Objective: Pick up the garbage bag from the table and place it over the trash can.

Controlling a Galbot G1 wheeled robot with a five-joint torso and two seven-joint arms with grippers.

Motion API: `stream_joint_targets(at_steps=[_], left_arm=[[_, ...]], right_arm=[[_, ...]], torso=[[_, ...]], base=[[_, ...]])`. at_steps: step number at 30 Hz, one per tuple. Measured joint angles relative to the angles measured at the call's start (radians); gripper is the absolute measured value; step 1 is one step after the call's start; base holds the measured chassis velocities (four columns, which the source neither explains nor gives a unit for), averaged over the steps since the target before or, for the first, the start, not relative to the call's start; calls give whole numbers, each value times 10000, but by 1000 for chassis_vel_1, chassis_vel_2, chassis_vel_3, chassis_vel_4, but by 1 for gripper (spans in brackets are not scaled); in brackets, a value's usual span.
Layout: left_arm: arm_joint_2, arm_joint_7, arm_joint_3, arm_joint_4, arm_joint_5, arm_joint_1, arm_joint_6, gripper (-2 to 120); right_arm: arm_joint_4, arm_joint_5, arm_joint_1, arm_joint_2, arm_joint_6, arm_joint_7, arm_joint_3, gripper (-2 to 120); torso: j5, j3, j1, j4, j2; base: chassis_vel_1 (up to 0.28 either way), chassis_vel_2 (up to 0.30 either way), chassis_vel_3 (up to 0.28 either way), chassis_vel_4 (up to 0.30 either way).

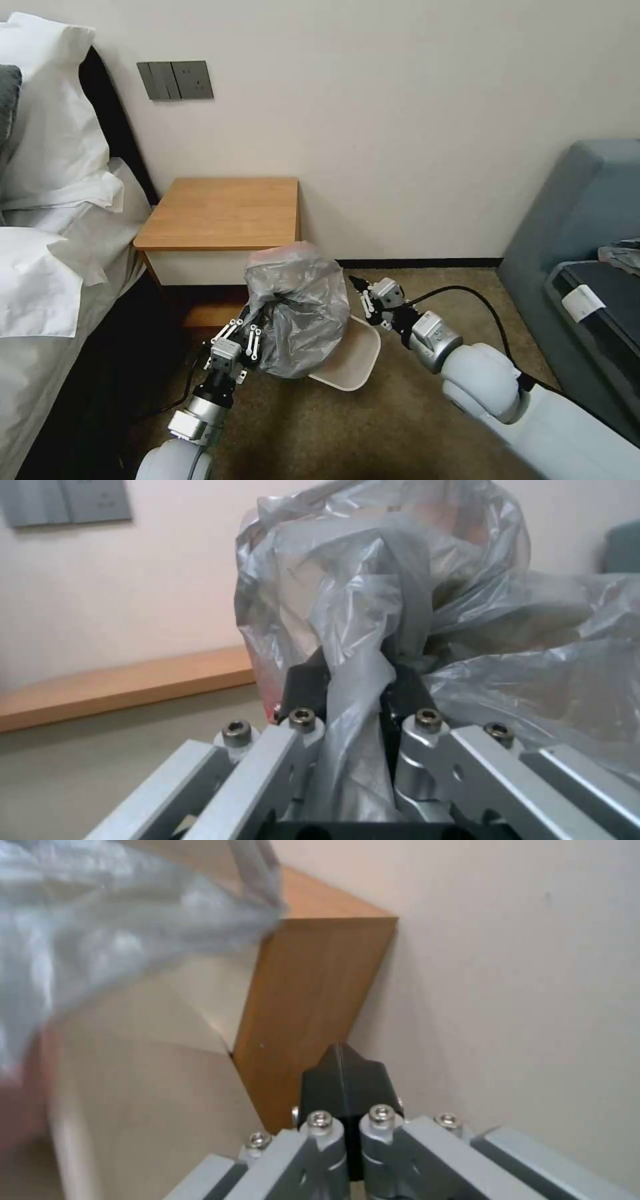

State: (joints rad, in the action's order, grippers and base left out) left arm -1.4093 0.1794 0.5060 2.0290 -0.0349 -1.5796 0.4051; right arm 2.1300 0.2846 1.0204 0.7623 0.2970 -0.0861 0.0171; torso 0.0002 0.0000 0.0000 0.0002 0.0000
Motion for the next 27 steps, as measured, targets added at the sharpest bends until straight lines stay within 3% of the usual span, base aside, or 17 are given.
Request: stream_joint_targets(at_steps=[4, 8, 10, 11, 14, 15, 18, 22, 27], left_arm=[[-28, -889, -76, 28, -203, 3, -881, 7], [-45, -1706, -84, 88, -540, 11, -1709, 7], [-75, -1998, -110, 184, -919, 16, -2111, 7], [-75, -1998, -110, 184, -919, 16, -2111, 7], [-88, -1938, -134, 235, -1389, 13, -2178, 7], [-88, -1938, -134, 235, -1389, 13, -2178, 7], [-101, -1735, -169, 263, -1594, -21, -2077, 7], [-108, -1654, -171, 300, -1685, -42, -2025, 7], [-120, -1549, -173, 380, -1902, -55, -1962, 7]], right_arm=[[617, -88, 781, 86, -164, -272, -505, 0], [1651, 281, 1431, 434, -268, -636, -738, -1], [2465, 1518, 1888, 841, -193, -1071, -709, 10], [2465, 1518, 1888, 841, -193, -1071, -709, 10], [3284, 3980, 2408, 1490, 434, -1932, -388, 23], [3284, 3980, 2408, 1490, 434, -1932, -388, 23], [3454, 5608, 2726, 2219, 1224, -2841, -58, 38], [3453, 6099, 2863, 2704, 1650, -3344, 112, 46], [2978, 5827, 2934, 3492, 1952, -3597, 218, 68]], torso=[[-5, 0, 0, -8, 0], [-4, 0, 0, 0, 0], [-1, -1, 0, -3, 0], [-1, -1, 0, -3, 0], [-3, -1, 0, -2, 0], [-3, -1, 0, -2, 0], [0, -1, 0, -3, 0], [-3, -1, 0, -2, 0], [-3, -1, 0, -2, 0]], base=[[0, 0, 0, 0], [0, 0, 0, 0], [0, 0, 0, 0], [0, 0, 0, 0], [0, 0, 0, 0], [0, 0, 0, 0], [0, 0, 0, 0], [0, 0, 0, 0], [0, 0, 0, 0]])
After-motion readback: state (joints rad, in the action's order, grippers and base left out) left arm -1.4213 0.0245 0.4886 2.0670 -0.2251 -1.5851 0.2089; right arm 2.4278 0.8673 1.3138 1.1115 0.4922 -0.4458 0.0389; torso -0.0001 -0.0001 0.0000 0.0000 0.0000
